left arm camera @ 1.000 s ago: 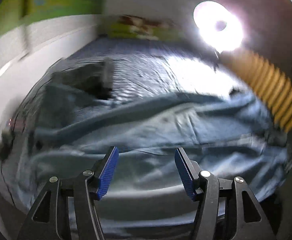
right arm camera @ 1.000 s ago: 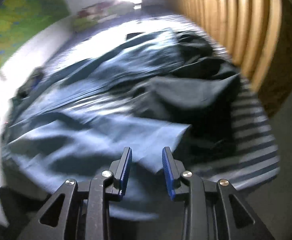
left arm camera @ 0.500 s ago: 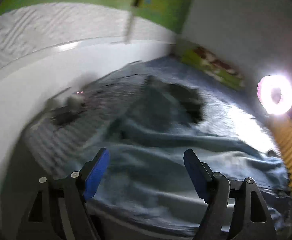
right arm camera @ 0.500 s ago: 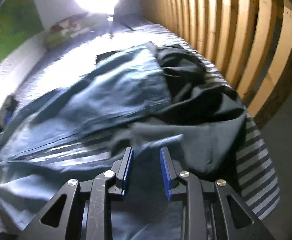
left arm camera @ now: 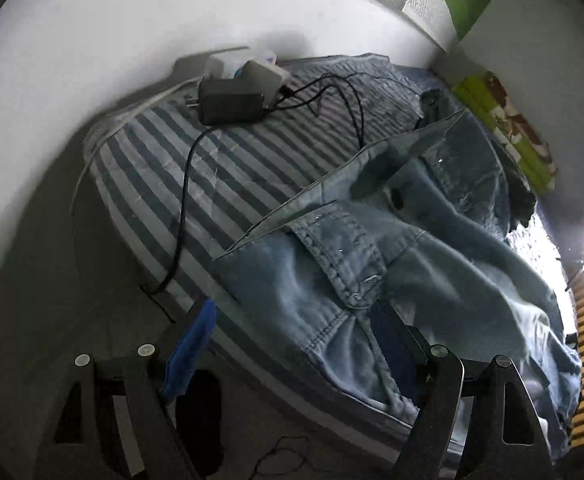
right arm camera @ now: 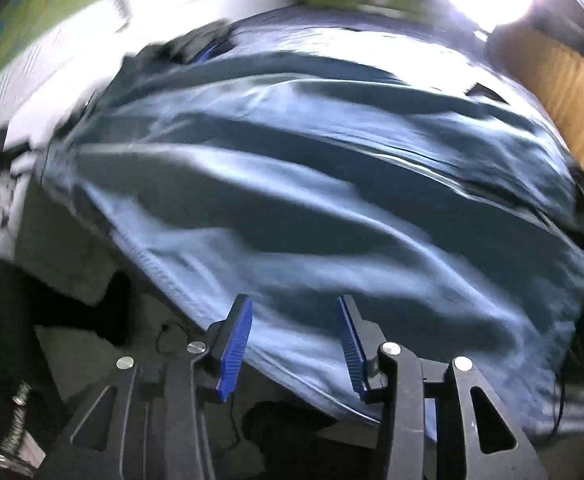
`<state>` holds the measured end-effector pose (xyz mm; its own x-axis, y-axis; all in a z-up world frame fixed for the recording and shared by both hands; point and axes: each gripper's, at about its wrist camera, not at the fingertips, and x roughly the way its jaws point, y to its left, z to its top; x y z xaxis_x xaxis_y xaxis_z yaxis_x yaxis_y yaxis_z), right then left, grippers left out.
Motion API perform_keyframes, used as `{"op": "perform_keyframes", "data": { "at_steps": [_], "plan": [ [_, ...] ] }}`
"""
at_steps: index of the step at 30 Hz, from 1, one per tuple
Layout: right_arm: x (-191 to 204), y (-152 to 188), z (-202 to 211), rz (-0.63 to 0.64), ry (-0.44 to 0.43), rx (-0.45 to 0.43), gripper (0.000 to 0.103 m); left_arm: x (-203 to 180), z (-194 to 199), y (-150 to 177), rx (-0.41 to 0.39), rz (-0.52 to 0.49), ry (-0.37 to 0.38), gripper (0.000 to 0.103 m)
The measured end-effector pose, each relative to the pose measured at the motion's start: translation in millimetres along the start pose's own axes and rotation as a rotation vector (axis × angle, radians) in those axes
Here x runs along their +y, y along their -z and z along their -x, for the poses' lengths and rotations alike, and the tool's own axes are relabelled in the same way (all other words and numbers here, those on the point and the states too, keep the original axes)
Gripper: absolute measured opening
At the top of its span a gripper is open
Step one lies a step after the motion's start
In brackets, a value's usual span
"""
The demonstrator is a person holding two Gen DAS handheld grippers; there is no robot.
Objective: Organize objects
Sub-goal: 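Grasp the denim jacket with the left tool and drag it along the bed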
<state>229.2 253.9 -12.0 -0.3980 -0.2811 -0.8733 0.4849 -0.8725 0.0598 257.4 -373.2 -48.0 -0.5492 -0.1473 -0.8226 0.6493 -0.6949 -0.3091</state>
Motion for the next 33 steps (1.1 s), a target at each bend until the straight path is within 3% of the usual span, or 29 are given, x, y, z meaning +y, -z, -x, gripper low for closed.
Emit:
{"op": "perform_keyframes", "data": {
  "at_steps": [6,11,13,14,15,16,20,23,26,28,31,33],
  "plan": [
    [59,-22,-25,0.133,-0.106,0.031,0.042,-12,-12,-2,0.024,-0.044,-0.018,0.082],
    [96,-27,-45,0.278,-0.071,0.069,0.044,-22,-17,-3,0.035,-0.098,-0.064,0.081],
    [98,-28,-50,0.286,-0.048,0.074,0.043,-24,-17,-4,0.028,-0.113,-0.088,0.070],
    [98,-29,-52,0.282,-0.045,0.083,0.037,-25,-17,-4,0.026,-0.115,-0.104,0.051],
    [97,-30,-53,0.278,-0.058,0.088,0.022,-24,-18,-5,0.031,-0.110,-0.117,0.034],
    [98,-30,-54,0.278,-0.065,0.095,0.017,-23,-19,-6,0.037,-0.103,-0.119,0.031],
    [101,-30,-42,0.293,-0.033,0.067,0.009,-22,-16,-6,0.030,-0.104,-0.116,0.030],
    [101,-22,-18,0.315,-0.098,0.059,0.009,-19,-8,-8,0.018,-0.101,-0.096,0.031],
    [109,-8,-6,0.397,-0.115,0.082,0.009,-21,-7,-8,0.021,-0.139,-0.113,0.050],
    [110,-5,-11,0.402,-0.073,0.090,0.009,-26,-5,-9,0.014,-0.151,-0.135,0.051],
    [106,-10,-16,0.372,-0.094,0.117,0.012,-35,9,-19,-0.009,-0.144,-0.081,0.051],
    [101,-17,-2,0.344,-0.130,0.084,0.020,-43,29,-31,-0.062,-0.137,-0.032,0.057]
  ]
}}
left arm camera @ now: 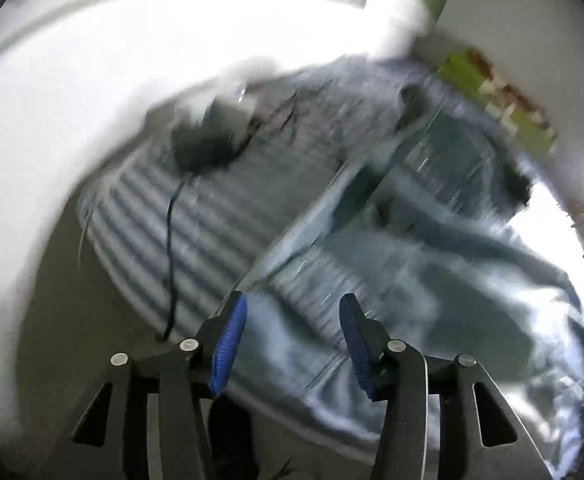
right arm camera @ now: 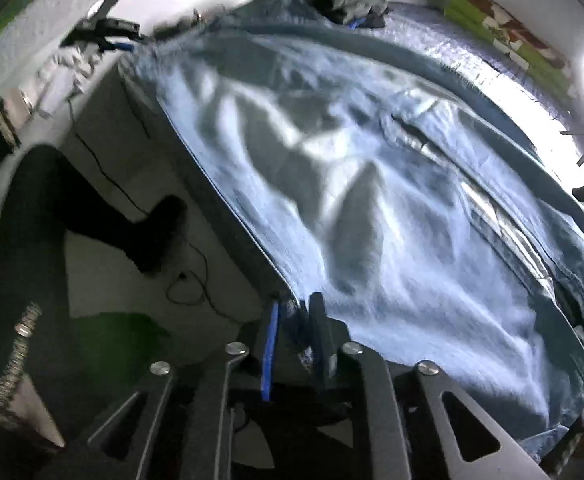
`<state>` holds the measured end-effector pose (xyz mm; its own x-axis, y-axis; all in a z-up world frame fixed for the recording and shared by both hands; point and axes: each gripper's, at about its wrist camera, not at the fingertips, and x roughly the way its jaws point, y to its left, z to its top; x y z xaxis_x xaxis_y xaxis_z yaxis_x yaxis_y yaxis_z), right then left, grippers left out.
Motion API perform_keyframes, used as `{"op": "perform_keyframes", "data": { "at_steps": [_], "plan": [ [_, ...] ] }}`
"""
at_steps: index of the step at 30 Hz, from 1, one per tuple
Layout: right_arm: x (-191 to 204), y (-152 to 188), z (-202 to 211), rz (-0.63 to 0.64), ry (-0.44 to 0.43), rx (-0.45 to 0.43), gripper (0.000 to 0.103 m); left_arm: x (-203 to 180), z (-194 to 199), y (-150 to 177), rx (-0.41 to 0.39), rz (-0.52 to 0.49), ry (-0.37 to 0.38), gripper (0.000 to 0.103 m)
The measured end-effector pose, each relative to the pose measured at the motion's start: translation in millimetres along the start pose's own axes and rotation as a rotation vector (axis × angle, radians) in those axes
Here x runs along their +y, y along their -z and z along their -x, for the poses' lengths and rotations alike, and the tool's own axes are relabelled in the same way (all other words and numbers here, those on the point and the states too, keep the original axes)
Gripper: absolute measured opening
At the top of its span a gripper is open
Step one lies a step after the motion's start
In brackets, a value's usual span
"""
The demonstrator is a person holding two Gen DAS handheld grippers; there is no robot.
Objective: Organize objects
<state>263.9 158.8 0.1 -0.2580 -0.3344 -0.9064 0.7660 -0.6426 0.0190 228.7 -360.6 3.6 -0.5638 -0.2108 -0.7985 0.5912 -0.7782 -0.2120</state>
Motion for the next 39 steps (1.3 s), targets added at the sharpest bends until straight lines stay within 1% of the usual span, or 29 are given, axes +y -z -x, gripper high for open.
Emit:
{"op": "perform_keyframes", "data": {
  "at_steps": [2,4,6,8,9,11,13,14,15,16,17,18,19,21,22,24,25,27,30,31,33,35,36,39],
  "plan": [
    [-10,-4,23,-0.044,-0.025,-0.057,0.022,-4,21,-17,-0.070,0.027,0.058,0.063],
    [-23,-9,46,-0.086,-0.024,-0.126,0.022,-10,42,-36,-0.160,0.055,0.122,0.065],
    [-43,-14,74,-0.158,0.000,-0.220,0.023,-18,58,-54,-0.232,0.071,0.172,0.076],
    [-66,-19,99,-0.226,0.023,-0.313,0.023,-32,66,-71,-0.257,0.068,0.196,0.078],
    [-76,-22,107,-0.257,0.053,-0.342,0.023,-40,68,-81,-0.257,0.052,0.207,0.078],
    [-97,-36,124,-0.283,0.112,-0.378,0.023,-62,71,-98,-0.258,-0.015,0.199,0.078],
    [-115,-52,134,-0.281,0.152,-0.397,0.024,-90,72,-115,-0.259,-0.097,0.186,0.078],
    [-125,-63,139,-0.273,0.169,-0.402,0.025,-103,70,-122,-0.252,-0.139,0.187,0.079],
    [-135,-75,141,-0.272,0.190,-0.398,0.027,-121,64,-131,-0.227,-0.206,0.187,0.083],
    [-144,-86,140,-0.271,0.209,-0.392,0.028,-133,60,-134,-0.212,-0.254,0.178,0.084],
    [-155,-100,139,-0.265,0.240,-0.385,0.030,-148,54,-138,-0.202,-0.311,0.148,0.084],
    [-165,-114,135,-0.251,0.279,-0.372,0.032,-163,46,-139,-0.200,-0.376,0.101,0.084],
    [-174,-124,130,-0.242,0.303,-0.359,0.034,-177,37,-141,-0.192,-0.441,0.072,0.084],
    [-198,-149,109,-0.233,0.317,-0.309,0.041,-201,16,-142,-0.153,-0.543,0.039,0.087],
    [-209,-160,97,-0.237,0.324,-0.287,0.041,-211,4,-140,-0.134,-0.588,0.025,0.088],
    [-230,-181,65,-0.233,0.320,-0.237,0.041,-232,-21,-135,-0.108,-0.684,-0.018,0.089],
    [-236,-189,51,-0.222,0.319,-0.216,0.042,-243,-36,-131,-0.097,-0.739,-0.048,0.089],
    [-250,-208,17,-0.186,0.310,-0.168,0.044,-259,-61,-120,-0.068,-0.852,-0.085,0.090],
    [-265,-230,-24,-0.150,0.276,-0.125,0.046,-281,-96,-103,-0.055,-1.036,-0.158,0.090],
    [-266,-233,-33,-0.142,0.268,-0.118,0.047,-287,-106,-99,-0.048,-1.086,-0.170,0.090],
    [-271,-243,-55,-0.113,0.249,-0.096,0.050,-301,-125,-95,-0.018,-1.162,-0.171,0.092],
    [-275,-253,-75,-0.076,0.223,-0.074,0.053,-311,-140,-95,-0.003,-1.202,-0.161,0.094],
    [-277,-257,-83,-0.059,0.213,-0.066,0.056,-316,-148,-96,0.007,-1.217,-0.156,0.095],
    [-285,-269,-106,-0.021,0.188,-0.047,0.058,-323,-172,-103,0.038,-1.235,-0.154,0.096]
  ]
}}
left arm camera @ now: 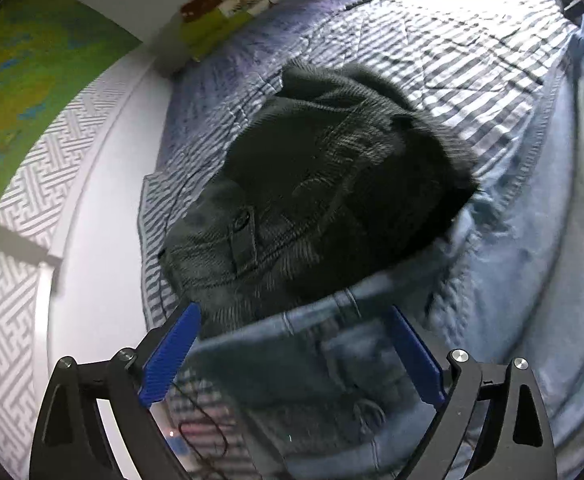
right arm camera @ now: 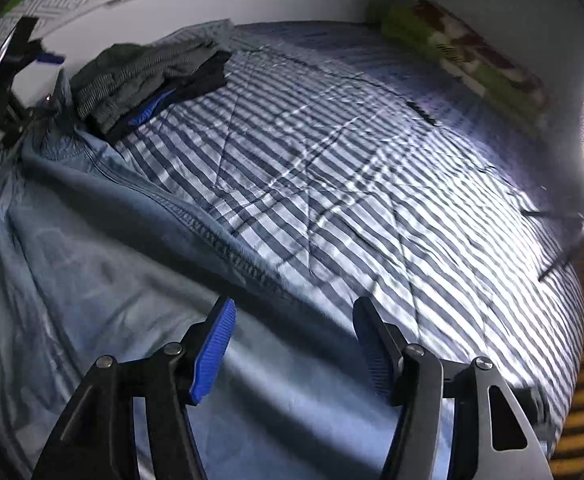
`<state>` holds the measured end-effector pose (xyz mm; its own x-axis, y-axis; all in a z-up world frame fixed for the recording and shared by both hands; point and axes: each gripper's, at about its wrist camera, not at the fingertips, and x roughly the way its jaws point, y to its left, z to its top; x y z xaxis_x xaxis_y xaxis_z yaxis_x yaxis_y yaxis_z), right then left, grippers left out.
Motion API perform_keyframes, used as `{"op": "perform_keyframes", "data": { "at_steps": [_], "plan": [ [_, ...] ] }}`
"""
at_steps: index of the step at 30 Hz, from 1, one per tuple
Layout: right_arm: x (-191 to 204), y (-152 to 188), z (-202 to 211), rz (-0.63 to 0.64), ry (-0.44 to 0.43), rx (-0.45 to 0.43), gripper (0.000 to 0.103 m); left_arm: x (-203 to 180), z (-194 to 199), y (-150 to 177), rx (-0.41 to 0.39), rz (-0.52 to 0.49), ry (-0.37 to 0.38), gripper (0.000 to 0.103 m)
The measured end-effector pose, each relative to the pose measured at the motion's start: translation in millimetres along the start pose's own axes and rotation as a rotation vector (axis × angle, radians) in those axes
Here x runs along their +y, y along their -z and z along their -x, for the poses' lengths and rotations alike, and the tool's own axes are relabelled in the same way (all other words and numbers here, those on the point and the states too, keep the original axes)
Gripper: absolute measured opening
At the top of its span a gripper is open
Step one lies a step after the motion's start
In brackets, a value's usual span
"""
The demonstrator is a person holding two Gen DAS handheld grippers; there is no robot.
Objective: Organize objects
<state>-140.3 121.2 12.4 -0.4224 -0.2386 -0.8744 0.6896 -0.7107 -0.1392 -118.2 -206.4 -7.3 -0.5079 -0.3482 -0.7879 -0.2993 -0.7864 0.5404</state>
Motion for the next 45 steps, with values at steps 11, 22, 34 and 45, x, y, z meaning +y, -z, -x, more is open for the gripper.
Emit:
{"op": "perform_keyframes", "data": {
  "at_steps": [11,22,34,45],
  "plan": [
    [-3,-12,-70,0.067,-0.087,0.081,0.064,8,-33,8,0.009,0.026,0.097,0.086],
    [10,0,-76,0.078,-0.102,0.095,0.038,12,-17,21,0.016,0.034,0.060,0.034],
    [30,9,0,0.059,0.045,-0.009,0.002,34,40,41,-0.029,0.078,-0.035,0.022],
    [125,50,146,0.090,0.061,-0.209,0.002,60,122,116,-0.090,0.225,-0.095,0.010]
  ]
}}
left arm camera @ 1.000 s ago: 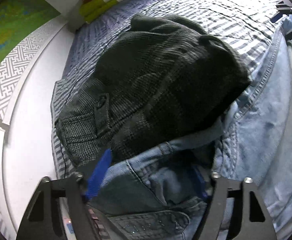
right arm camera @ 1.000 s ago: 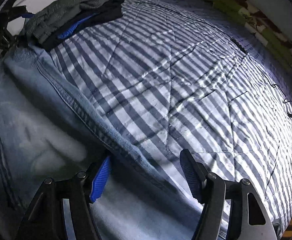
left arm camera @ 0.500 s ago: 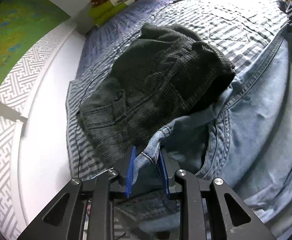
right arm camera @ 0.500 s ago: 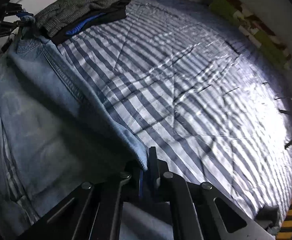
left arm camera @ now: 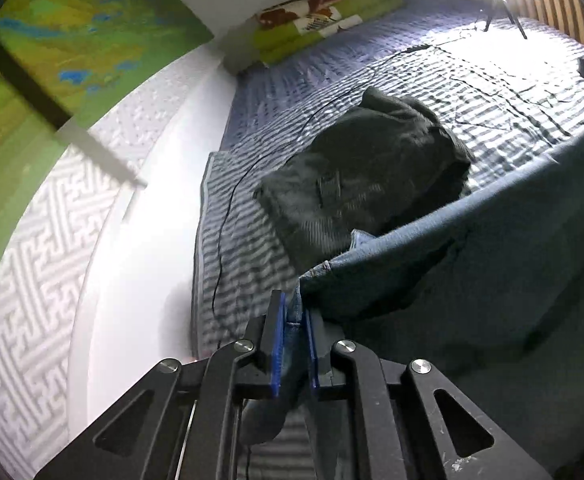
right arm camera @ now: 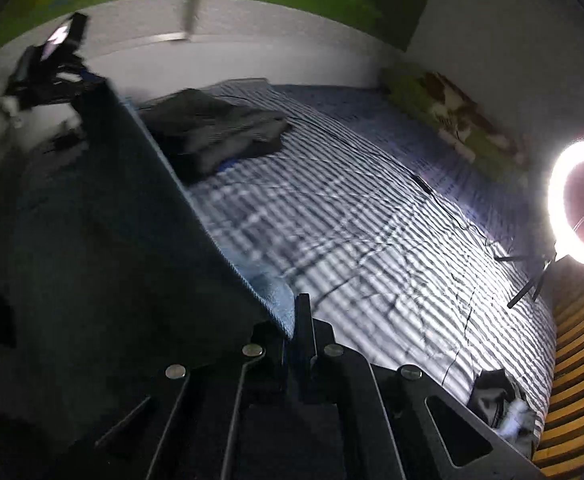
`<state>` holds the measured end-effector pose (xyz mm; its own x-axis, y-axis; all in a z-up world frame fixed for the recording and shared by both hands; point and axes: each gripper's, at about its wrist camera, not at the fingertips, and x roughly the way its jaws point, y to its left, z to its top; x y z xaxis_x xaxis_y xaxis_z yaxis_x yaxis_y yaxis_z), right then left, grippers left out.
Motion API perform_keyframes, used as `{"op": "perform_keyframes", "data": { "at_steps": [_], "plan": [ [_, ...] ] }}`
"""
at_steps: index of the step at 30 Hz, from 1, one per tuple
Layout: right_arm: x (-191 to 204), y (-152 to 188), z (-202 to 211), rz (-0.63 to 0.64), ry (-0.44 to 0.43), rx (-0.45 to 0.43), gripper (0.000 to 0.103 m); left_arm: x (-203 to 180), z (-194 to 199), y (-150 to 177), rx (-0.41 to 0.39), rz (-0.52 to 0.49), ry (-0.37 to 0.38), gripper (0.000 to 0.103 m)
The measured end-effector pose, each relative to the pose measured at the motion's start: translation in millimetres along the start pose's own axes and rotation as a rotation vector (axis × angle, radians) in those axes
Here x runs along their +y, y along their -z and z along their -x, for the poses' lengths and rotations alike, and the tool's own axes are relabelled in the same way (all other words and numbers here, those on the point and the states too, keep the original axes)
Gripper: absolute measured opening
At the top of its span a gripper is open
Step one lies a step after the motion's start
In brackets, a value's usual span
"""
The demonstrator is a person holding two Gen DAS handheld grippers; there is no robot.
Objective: Organize objects
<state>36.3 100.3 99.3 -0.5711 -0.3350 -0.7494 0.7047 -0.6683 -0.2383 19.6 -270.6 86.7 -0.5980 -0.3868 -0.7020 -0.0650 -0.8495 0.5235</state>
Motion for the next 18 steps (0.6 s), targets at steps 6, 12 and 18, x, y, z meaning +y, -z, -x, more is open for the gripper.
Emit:
{"op": "perform_keyframes", "data": {
  "at_steps": [6,12,18],
  "plan": [
    [75,40,38,0.088,-0.029,0.022,0.002,-10,38,66,-0.003,0.064,0.026,0.009],
    [127,90,40,0.122,-0.020,0.074,0.002,-32,66,147,0.019,0.113,0.057,0.009],
    [172,133,23,0.145,-0.011,0.119,0.002,-60,62,206,0.077,0.149,0.088,0.009]
  ]
}}
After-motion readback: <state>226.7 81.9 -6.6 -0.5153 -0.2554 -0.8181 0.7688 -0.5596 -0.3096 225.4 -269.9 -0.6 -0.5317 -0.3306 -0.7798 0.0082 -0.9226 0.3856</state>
